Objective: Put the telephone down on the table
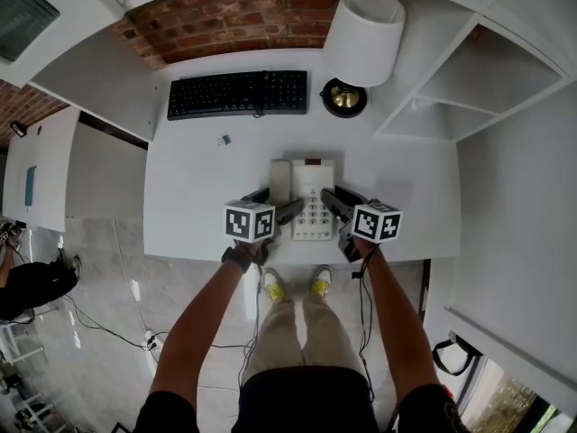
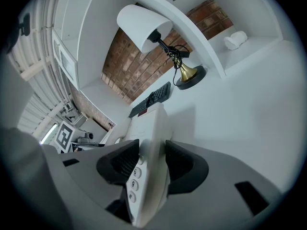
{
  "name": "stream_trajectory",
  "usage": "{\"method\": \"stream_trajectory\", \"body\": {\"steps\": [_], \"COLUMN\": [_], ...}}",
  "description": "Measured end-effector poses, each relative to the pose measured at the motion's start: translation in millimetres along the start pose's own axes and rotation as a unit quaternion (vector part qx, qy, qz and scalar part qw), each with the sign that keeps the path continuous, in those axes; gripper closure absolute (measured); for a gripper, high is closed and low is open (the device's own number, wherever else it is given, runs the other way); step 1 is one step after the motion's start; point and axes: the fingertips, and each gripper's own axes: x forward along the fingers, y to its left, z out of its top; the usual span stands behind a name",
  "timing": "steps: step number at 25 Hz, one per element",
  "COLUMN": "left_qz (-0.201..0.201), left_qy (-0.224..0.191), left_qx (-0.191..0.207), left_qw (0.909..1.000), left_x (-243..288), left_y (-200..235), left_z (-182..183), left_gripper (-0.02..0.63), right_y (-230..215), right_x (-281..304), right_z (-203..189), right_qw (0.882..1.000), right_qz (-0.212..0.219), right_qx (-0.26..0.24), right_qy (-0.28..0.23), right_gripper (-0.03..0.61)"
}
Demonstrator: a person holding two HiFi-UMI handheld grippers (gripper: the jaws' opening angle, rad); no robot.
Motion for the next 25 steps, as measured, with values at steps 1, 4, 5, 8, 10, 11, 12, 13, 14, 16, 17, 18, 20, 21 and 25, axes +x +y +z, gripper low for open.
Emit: {"method": "stream_trajectory", "body": {"steps": [1, 4, 5, 8, 10, 11, 12, 13, 14, 16, 17, 18, 20, 21, 25], "left_qz": [0.011, 0.047, 0.058, 0.073, 0.059, 0.048, 0.039, 0.034, 0.036, 0.056, 0.066, 0.07, 0.06, 0.055, 0.071], "left_qy": [-0.007, -0.049, -0.065, -0.112, -0.146, -0.16, -0.171, -0.178, -0.186, -0.201, -0.209, -0.218, -0.238, -0.248, -0.276], "left_qx": [0.011, 0.036, 0.044, 0.054, 0.044, 0.043, 0.048, 0.058, 0.07, 0.085, 0.086, 0.085, 0.079, 0.073, 0.064], "left_qw": [0.9999, 0.997, 0.9952, 0.9896, 0.9865, 0.985, 0.9834, 0.9816, 0.9795, 0.9743, 0.9719, 0.9698, 0.9661, 0.9643, 0.9564], "left_x": [-2.9, -23.9, -34.2, -68.2, -91.9, -103.6, -115.5, -127.9, -140.6, -166.7, -179.3, -191.6, -218.2, -231.6, -272.1], "left_y": [0.2, -3.2, -5.8, -18.1, -33.9, -43.9, -54.3, -63.7, -70.9, -77.7, -79.9, -84.2, -101.0, -111.0, -133.5], "left_z": [1.2, 1.0, 0.7, 3.3, 4.5, 4.7, 4.9, 5.7, 7.4, 12.9, 17.1, 22.5, 32.4, 35.7, 45.9], "left_gripper": [0.161, 0.167, 0.167, 0.192, 0.282, 0.315, 0.345, 0.373, 0.406, 0.527, 0.588, 0.594, 0.595, 0.595, 0.595], "right_y": [-1.2, -4.0, -3.9, 6.8, 26.5, 39.5, 53.9, 68.4, 82.6, 109.1, 122.2, 136.6, 169.1, 184.4, 220.7], "right_x": [0.8, -11.1, -21.1, -53.7, -73.4, -83.3, -93.7, -104.6, -115.7, -136.6, -146.4, -156.3, -178.4, -189.5, -218.1], "right_z": [-1.4, -5.4, -3.2, 6.1, 9.3, 11.2, 14.0, 17.2, 19.9, 22.7, 24.2, 27.3, 35.3, 39.0, 55.4], "right_qw": [1.0, 0.993, 0.989, 0.988, 0.992, 0.994, 0.996, 0.997, 0.997, 0.997, 0.997, 0.996, 0.994, 0.992, 0.985], "right_qz": [0.002, 0.022, 0.024, 0.012, 0.012, 0.013, 0.015, 0.015, 0.013, 0.01, 0.013, 0.018, 0.031, 0.032, 0.014], "right_qx": [0.013, 0.117, 0.142, 0.139, 0.108, 0.09, 0.069, 0.046, 0.021, -0.029, -0.045, -0.054, -0.067, -0.078, -0.125], "right_qy": [0.0, -0.02, -0.035, -0.062, -0.061, -0.06, -0.061, -0.064, -0.067, -0.067, -0.067, -0.071, -0.086, -0.093, -0.117], "right_gripper": [0.407, 0.394, 0.371, 0.382, 0.408, 0.425, 0.439, 0.46, 0.499, 0.557, 0.58, 0.58, 0.58, 0.58, 0.581]}}
